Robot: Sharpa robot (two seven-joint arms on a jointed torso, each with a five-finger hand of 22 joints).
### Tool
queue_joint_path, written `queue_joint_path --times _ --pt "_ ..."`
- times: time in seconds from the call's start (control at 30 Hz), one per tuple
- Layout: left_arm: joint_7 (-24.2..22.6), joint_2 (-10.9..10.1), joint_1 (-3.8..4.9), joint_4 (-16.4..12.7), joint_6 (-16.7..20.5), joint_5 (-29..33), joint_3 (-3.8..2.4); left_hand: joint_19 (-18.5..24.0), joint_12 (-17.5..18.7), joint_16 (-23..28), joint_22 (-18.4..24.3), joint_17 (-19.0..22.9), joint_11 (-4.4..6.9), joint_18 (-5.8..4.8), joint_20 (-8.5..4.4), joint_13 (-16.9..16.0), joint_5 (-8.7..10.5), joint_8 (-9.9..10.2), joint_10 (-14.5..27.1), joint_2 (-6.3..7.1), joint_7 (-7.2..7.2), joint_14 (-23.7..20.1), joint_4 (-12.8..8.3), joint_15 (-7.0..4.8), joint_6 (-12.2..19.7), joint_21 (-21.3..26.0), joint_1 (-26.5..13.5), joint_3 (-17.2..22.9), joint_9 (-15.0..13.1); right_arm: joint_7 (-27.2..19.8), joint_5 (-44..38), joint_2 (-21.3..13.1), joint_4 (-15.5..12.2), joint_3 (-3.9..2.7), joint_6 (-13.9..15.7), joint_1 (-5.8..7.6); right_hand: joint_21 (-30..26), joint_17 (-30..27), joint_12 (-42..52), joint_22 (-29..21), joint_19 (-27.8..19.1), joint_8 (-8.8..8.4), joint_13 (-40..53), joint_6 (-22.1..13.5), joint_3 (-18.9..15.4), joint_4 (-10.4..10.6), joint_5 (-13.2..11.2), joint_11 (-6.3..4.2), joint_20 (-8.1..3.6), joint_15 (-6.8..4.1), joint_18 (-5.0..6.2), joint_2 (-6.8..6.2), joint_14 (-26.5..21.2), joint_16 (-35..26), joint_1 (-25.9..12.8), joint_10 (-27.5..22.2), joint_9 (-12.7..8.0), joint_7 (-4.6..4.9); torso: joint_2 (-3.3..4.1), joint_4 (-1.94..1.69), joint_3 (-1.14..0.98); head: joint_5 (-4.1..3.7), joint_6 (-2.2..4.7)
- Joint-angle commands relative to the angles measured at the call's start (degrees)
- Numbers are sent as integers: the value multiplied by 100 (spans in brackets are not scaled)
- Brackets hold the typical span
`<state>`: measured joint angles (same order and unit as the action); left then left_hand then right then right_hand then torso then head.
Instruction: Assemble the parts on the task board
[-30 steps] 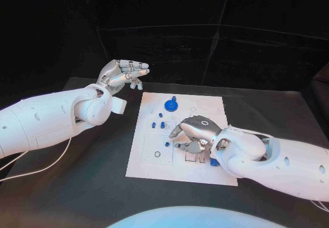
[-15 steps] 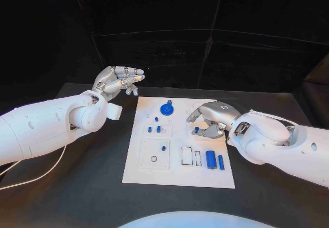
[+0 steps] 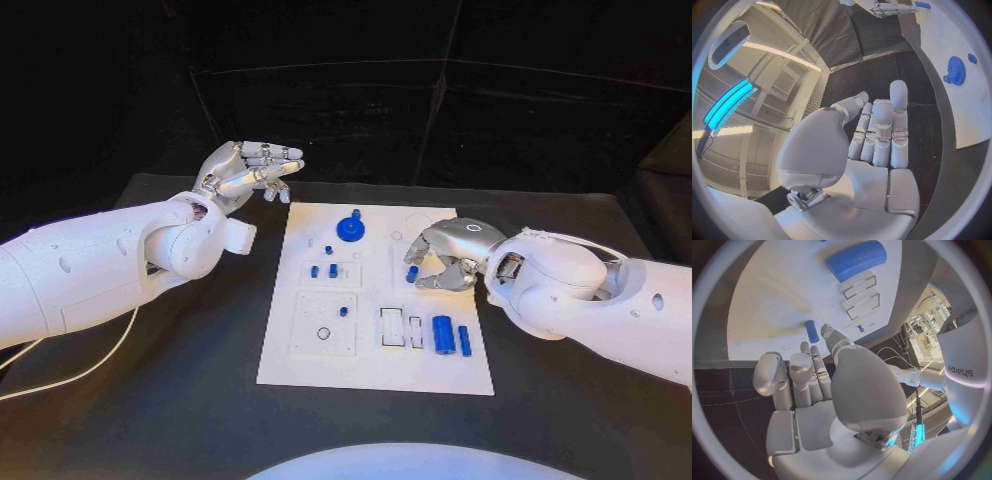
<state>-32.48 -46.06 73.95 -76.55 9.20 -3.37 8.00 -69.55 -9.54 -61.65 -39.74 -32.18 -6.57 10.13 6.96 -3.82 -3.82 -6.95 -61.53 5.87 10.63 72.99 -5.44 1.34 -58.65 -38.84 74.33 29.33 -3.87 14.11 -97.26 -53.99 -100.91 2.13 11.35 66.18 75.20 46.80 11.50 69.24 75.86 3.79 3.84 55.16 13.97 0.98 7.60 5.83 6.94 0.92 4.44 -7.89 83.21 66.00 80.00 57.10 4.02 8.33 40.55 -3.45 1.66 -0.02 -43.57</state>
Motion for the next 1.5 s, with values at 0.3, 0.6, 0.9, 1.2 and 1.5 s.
queue_joint_path --times 0.3,0.6,0.9,1.2,1.5 --pt "-19 9 5 3 -81 26 0 42 -17 27 8 9 -17 36 -6 5 -9 -1 14 -57 22 -42 -12 2 2 38 -11 -32 8 113 -142 182 226 -1 -251 9 22 65 149 65 41 58 -25 301 317 56 -190 -34 -28 -45 62 265 27 54 229 219 29 40 -1 -4 -1 8 -3" --pt "-18 10 3 7 -86 26 1 42 -17 27 8 9 -17 36 -6 5 -9 -1 14 -57 22 -42 -12 2 2 38 -11 -32 8 48 -109 311 326 1 -334 6 133 213 101 209 148 32 -30 441 615 146 -278 -89 -61 -82 29 230 72 187 194 601 21 34 -5 4 -1 10 -31" --pt "-12 12 1 13 -95 26 1 42 -17 27 8 9 -17 36 -6 5 -9 -1 14 -57 22 -42 -12 2 2 38 -11 -32 8 44 -94 359 379 2 -386 4 207 289 46 307 214 15 -20 481 760 169 -282 -117 -81 -104 7 177 90 259 195 799 14 29 -5 0 -4 4 -39" --pt "2 10 -2 14 -102 26 2 42 -26 27 16 16 -16 37 -4 3 -9 -5 15 -68 21 -46 -18 3 -2 47 -9 -41 6 -34 -25 389 395 2 -306 3 342 428 45 484 330 125 22 793 985 117 -203 -198 -134 -169 -33 207 120 381 275 1243 62 -8 -3 -1 -3 1 -57" --pt "9 1 -3 16 -102 26 2 42 -27 27 16 16 -16 37 -4 3 -9 -5 15 -68 21 -46 -18 3 -2 47 -9 -41 6 -98 5 294 237 1 301 1 444 507 23 618 418 188 51 975 1075 93 -205 -263 -183 -219 -65 283 135 450 283 1447 90 -68 -8 1 -2 17 -51"
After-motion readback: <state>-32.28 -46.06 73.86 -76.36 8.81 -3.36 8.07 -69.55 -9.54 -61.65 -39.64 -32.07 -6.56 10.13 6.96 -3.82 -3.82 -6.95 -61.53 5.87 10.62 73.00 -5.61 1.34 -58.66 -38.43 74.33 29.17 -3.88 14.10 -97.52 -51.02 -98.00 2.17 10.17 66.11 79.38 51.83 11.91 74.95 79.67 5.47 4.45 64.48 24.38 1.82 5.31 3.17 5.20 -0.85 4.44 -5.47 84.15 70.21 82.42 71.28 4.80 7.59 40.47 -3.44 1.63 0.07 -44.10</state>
